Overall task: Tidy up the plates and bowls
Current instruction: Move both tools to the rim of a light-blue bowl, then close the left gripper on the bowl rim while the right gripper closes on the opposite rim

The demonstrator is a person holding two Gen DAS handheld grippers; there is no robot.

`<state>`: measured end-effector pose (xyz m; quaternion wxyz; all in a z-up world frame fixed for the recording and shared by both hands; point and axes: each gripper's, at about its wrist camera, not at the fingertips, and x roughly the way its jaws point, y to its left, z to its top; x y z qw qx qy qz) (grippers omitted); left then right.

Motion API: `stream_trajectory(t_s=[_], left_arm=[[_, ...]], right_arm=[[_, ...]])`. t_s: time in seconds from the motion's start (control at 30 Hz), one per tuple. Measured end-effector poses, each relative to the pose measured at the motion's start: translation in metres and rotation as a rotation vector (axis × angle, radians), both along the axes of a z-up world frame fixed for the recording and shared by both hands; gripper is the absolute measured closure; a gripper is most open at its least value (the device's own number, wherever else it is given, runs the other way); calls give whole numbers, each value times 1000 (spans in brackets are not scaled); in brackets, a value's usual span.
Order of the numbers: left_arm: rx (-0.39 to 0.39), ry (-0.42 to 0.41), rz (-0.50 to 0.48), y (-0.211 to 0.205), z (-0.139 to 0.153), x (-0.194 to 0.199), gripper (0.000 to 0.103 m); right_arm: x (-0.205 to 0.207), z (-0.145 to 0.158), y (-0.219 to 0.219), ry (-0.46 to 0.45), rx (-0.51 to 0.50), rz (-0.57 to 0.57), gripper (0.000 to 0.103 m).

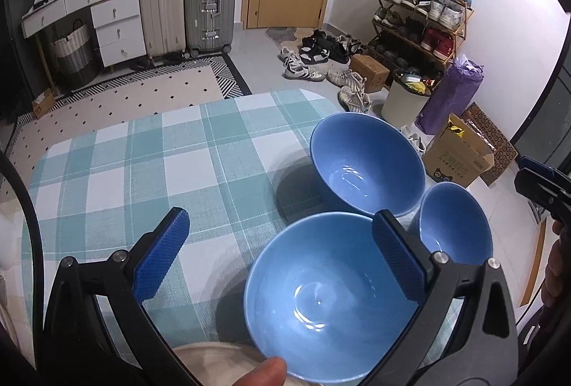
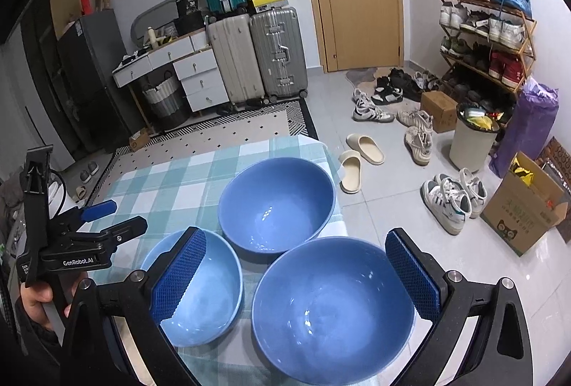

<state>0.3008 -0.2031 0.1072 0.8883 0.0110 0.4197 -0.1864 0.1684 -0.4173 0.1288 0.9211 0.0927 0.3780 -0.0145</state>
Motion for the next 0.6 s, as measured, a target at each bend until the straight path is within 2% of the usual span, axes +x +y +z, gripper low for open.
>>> stream_trajectory(t_s=[0.6], left_arm=[[17, 83, 0, -32, -42, 66, 1]], right_arm=[[65, -41, -22, 93, 58, -2, 1]])
